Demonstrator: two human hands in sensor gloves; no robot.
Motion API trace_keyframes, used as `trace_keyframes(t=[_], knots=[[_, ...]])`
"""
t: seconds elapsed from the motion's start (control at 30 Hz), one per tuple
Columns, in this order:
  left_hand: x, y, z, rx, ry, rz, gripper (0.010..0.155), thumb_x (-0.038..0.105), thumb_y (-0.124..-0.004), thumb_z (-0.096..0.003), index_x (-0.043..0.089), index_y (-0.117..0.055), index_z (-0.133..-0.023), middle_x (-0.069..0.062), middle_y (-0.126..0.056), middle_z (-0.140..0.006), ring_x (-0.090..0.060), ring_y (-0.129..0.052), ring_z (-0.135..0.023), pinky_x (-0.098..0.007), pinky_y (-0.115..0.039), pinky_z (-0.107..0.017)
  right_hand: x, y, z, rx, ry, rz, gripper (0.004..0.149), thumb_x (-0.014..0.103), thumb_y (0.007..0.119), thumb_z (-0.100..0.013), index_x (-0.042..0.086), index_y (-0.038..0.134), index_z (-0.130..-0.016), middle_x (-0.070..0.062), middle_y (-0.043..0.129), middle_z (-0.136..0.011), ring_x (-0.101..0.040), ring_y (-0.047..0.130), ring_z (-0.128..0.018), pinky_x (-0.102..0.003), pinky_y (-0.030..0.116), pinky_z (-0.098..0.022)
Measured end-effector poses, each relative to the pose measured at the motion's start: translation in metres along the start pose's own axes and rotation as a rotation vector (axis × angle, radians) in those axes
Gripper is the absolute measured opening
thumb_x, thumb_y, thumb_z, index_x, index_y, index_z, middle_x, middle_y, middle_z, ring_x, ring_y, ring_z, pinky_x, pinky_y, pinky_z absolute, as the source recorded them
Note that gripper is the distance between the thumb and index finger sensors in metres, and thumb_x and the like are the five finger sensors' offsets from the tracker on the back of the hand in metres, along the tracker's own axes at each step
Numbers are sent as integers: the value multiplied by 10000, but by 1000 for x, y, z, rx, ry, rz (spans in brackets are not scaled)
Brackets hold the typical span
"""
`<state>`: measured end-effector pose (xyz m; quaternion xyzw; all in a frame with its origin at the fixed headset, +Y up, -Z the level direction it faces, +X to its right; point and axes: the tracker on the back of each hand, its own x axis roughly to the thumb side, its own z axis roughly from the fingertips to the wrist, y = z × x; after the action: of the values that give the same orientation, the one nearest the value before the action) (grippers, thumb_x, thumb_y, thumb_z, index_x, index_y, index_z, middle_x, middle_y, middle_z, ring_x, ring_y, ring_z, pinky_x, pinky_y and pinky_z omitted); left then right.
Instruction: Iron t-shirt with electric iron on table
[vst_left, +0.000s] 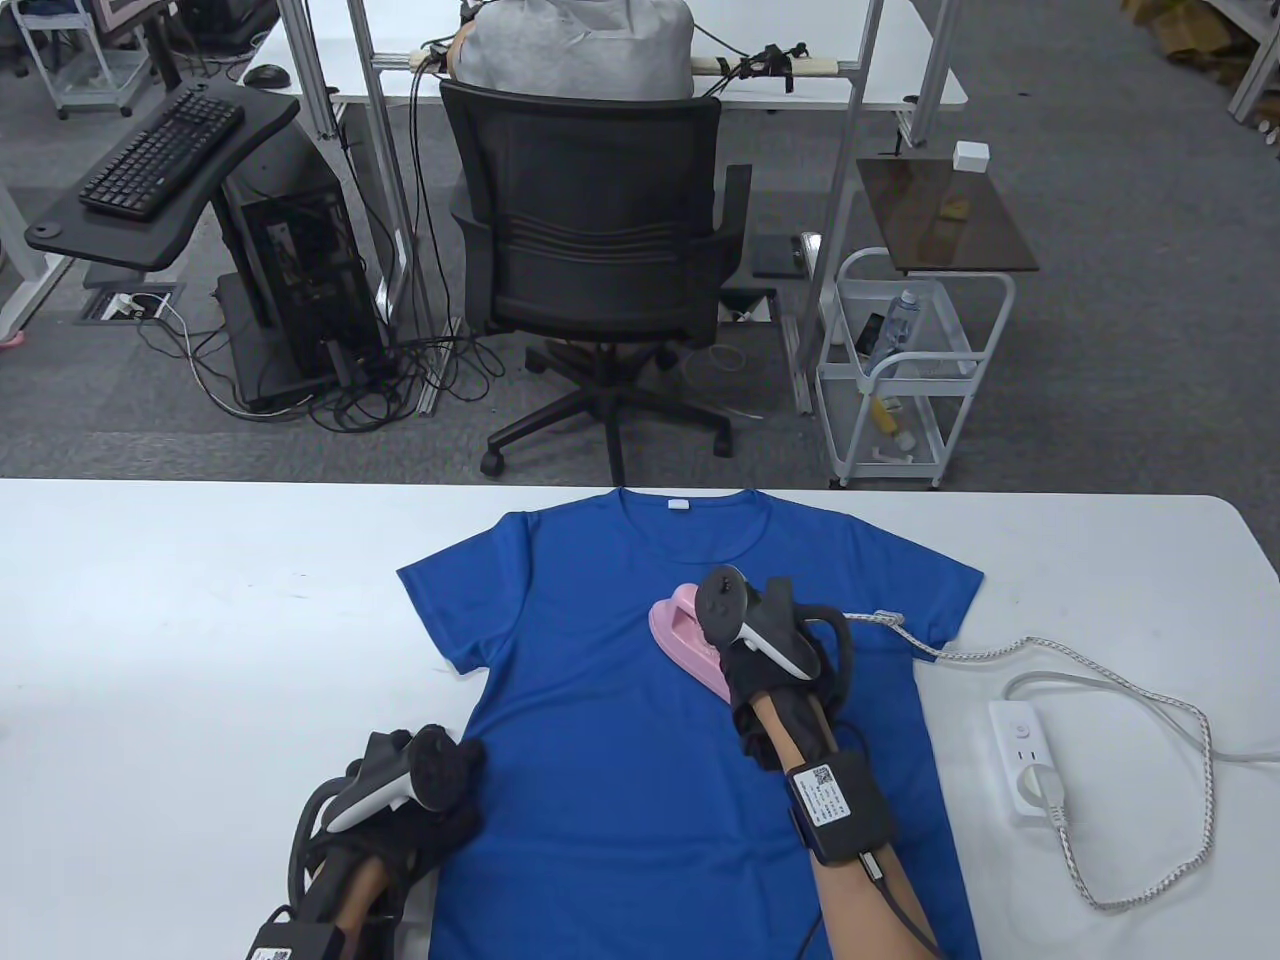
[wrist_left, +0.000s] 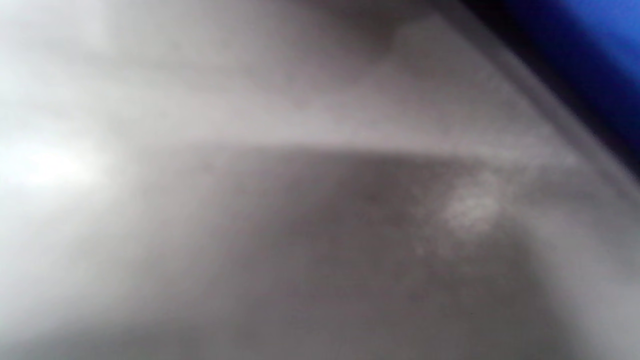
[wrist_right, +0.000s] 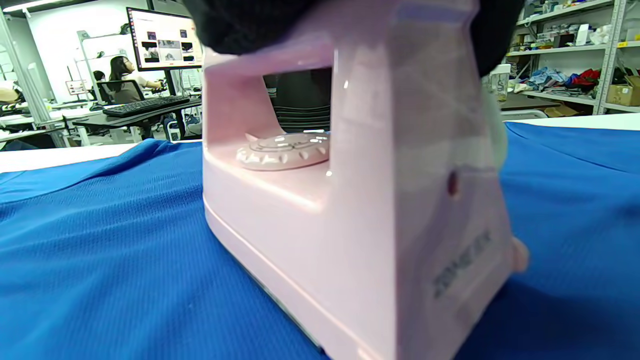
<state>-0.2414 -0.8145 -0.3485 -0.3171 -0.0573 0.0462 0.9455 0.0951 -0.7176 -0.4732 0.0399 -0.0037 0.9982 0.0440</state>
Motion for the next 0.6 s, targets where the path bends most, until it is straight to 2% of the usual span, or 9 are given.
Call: trace_keyframes(t=[0.17,0.27,0.5,0.6], knots=[[0,1,0,-6,-1,-6,721,552,-490,-473,435,-77,-1053,-2,28,-1119,-365,-2,-1049,-646,-163,-727,-3,-1,0,42,-48,-24,638,324,735,-425,200,638,-1043,-124,844,-964,-329,955,-749,-468,790,-565],[0,1,0,-6,-4,-4,724,554,-491,-472,435,-75,-1053,-2,31,-1118,-364,2,-1048,-645,-159,-726,0,-4,4,105,-101,-1,660,315,769,-419,219,608,-1053,-109,821,-990,-341,937,-779,-495,776,-578],[-1,1,-1,-5,-4,-3,723,554,-491,-472,436,-76,-1053,0,31,-1119,-363,1,-1049,-644,-159,-726,12,-11,15,247,-316,29,664,266,812,-403,281,605,-1034,-66,816,-1004,-356,913,-814,-535,747,-601],[-1,1,-1,-8,-4,-5,724,556,-490,-472,437,-74,-1052,1,33,-1118,-362,3,-1048,-644,-158,-727,15,-11,15,263,-365,18,651,253,810,-399,317,617,-1017,-50,816,-1004,-357,893,-837,-549,733,-608]])
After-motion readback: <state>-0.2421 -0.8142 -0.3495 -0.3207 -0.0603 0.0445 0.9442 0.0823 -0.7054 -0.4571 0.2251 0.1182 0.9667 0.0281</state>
